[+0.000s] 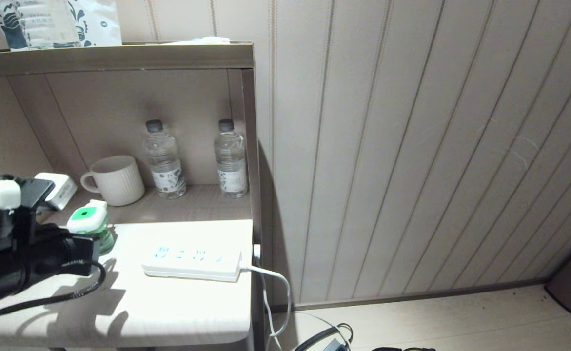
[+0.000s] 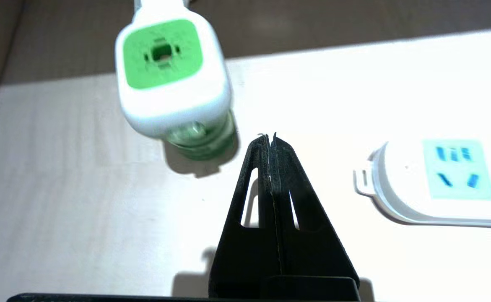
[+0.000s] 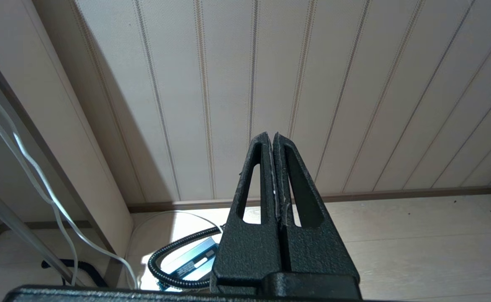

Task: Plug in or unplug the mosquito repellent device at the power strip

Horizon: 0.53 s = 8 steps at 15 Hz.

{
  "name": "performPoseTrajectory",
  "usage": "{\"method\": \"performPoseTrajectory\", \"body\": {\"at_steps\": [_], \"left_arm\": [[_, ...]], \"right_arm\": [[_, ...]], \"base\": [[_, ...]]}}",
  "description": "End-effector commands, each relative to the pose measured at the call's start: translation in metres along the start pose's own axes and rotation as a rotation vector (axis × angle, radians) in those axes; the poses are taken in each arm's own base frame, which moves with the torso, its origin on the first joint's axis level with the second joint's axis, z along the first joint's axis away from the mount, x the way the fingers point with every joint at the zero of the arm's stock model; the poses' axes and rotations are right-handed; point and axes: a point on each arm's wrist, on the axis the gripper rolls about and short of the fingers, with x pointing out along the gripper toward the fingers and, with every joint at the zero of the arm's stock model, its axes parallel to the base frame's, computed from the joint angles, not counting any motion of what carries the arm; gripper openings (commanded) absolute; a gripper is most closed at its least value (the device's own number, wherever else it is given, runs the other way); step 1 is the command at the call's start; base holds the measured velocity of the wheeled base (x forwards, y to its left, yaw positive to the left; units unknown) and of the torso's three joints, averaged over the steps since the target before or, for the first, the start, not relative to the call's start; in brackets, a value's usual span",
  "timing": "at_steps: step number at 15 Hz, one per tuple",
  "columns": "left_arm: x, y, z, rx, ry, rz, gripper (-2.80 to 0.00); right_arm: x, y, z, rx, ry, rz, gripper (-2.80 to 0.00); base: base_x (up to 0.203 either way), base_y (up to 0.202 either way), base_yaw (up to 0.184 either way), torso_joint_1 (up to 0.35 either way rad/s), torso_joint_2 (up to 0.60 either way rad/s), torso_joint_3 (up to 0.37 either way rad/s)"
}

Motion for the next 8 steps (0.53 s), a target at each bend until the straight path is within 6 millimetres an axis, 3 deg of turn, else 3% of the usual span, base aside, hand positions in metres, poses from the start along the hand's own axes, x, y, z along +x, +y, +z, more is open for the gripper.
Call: {"method": "performPoseTrajectory", "body": {"at_steps": [1, 7, 8], "left_arm": [[-0.021, -0.004, -0.012, -0.08, -0.251, -0.021, -2.8], [-0.05, -0.005, -0.055, -0.282, -0.455, 0.042, -2.8], [-0.049, -0.004, -0.054, -0.305, -0.472, 0.077, 0.0]], "right_arm": [[0.0, 0.0, 0.0, 0.0, 0.0, 0.0, -2.8], [0.0, 0.0, 0.0, 0.0, 0.0, 0.0, -2.8], [0.0, 0.0, 0.0, 0.0, 0.0, 0.0, -2.8]], "base": [[0.0, 0.0, 0.0, 0.0, 0.0, 0.0], [0.0, 0.0, 0.0, 0.0, 0.0, 0.0], [0.0, 0.0, 0.0, 0.0, 0.0, 0.0]]}}
